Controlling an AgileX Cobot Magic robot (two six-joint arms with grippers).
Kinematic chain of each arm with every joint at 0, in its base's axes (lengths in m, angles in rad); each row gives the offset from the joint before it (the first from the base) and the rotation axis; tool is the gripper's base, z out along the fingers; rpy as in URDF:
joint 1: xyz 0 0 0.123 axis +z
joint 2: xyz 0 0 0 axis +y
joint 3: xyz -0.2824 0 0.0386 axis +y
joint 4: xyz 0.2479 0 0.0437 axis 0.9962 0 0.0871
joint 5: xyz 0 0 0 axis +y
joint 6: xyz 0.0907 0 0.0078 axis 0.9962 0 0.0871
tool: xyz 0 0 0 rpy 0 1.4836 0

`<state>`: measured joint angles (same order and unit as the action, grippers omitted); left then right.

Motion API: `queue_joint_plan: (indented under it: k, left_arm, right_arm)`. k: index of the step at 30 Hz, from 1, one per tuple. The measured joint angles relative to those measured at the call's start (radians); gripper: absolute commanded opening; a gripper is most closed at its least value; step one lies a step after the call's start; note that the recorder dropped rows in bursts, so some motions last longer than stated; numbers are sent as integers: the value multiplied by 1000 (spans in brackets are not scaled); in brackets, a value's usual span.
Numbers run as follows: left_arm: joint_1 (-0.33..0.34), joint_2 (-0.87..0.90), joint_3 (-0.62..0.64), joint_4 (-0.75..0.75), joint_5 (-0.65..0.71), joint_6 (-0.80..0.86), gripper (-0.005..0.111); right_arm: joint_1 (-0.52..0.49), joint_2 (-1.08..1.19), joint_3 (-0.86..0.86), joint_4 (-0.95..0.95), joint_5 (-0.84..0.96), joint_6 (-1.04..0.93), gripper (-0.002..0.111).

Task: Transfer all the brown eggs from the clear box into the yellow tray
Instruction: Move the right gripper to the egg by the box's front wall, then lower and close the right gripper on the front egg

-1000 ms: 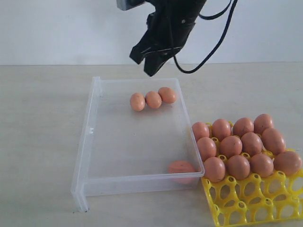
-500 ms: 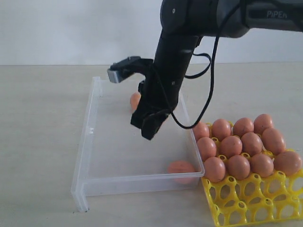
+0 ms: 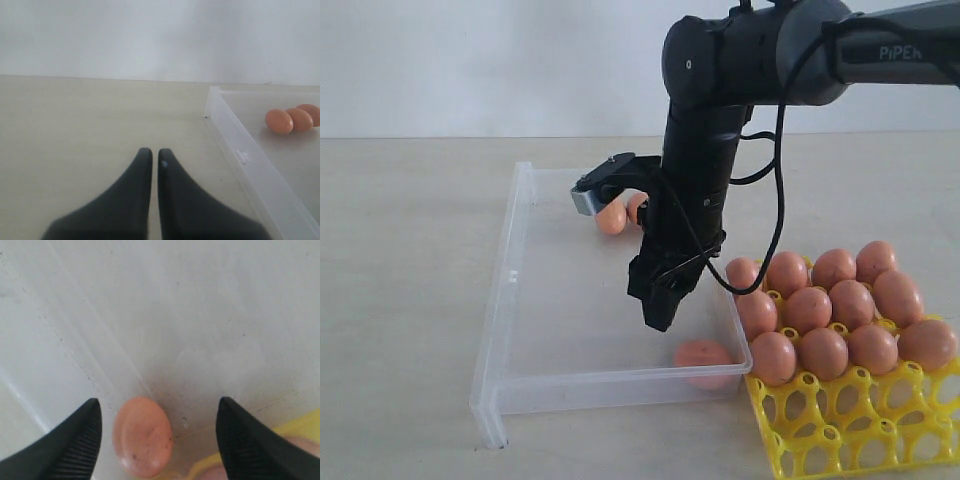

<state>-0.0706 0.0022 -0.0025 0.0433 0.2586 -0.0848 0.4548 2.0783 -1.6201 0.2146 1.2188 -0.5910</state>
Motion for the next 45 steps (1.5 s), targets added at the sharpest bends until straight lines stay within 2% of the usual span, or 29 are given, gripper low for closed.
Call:
queue_joint_plan:
  k: [9, 17, 23, 24, 28, 41, 45]
  left_arm:
    - [0, 0, 0, 0, 0, 0, 4]
    - [0, 0, 0, 0, 0, 0, 4]
    - [0, 0, 0, 0, 0, 0, 4]
    - [0, 0, 0, 0, 0, 0, 4]
    - [0, 0, 0, 0, 0, 0, 4]
    - [0, 0, 0, 0, 0, 0, 4]
    - [0, 0, 0, 0, 0, 0, 4]
  right_arm:
    - [0, 0, 8, 13, 0, 0, 58]
    - [0, -2, 139, -48, -7, 1, 58]
    - [0, -2, 160, -50, -44, 1, 57]
    - [0, 8, 160, -50, -50, 1, 51]
    - [0, 38, 161, -44, -47, 54, 1]
    - [0, 46, 115, -57, -6, 70, 0]
    - [0, 35, 75, -61, -69, 76, 0]
